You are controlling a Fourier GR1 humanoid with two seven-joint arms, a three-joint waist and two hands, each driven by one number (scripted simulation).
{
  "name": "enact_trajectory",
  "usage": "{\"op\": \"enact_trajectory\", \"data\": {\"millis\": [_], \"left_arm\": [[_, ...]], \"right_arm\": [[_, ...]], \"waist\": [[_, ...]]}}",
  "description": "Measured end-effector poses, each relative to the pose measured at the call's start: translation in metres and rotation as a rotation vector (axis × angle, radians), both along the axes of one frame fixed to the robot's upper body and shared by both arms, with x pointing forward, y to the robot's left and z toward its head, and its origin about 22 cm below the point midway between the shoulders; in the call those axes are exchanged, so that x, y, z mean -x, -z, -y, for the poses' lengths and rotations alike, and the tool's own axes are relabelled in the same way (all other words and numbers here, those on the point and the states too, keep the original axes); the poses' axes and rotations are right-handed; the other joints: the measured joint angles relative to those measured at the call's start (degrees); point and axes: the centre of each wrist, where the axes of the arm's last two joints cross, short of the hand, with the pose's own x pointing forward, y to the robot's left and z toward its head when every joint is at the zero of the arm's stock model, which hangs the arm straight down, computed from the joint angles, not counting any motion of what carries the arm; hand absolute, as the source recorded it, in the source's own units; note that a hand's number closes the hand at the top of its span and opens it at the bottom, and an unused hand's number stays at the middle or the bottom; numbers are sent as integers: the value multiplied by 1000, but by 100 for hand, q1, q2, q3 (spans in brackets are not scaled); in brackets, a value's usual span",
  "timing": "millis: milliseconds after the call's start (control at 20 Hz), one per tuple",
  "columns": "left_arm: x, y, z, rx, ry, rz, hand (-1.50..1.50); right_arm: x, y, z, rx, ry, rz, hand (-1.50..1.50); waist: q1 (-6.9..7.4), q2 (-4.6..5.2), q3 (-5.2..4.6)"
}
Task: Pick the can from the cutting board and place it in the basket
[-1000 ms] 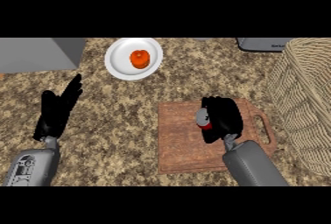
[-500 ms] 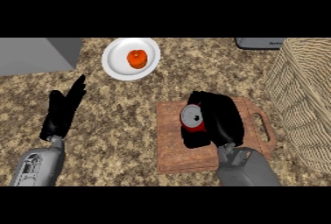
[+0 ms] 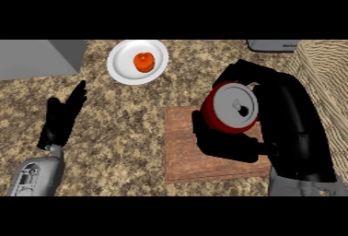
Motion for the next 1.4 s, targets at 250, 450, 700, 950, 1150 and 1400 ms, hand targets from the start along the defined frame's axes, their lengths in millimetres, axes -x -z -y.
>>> {"op": "enact_trajectory", "data": {"millis": [250,450,700,950,1150,1400], "left_arm": [[-2,-4,-2,0,1,-7,0],[-5,-6,0,-6,-2,3,0],[-1,-7,1,-8,-6,1,0],[2,-5,-2,-2,-8,0,0],[1,-3,3,-2,-3,-1,0],[1,-3,4,-5,-5,-2,0]], "right_arm": [[4,-51,11,-66,14,107,150],[-11,-85,23,-78,54,147,150],[-31,-109,43,8,144,151,150],[-54,-115,74,214,280,88,150],[-72,-120,110,324,359,-4,150],[-79,-121,165,403,459,-101,150]], "waist": [[9,1,-1],[11,9,-1],[12,0,-3],[-24,9,-5],[-20,24,-1],[-4,34,5]]}}
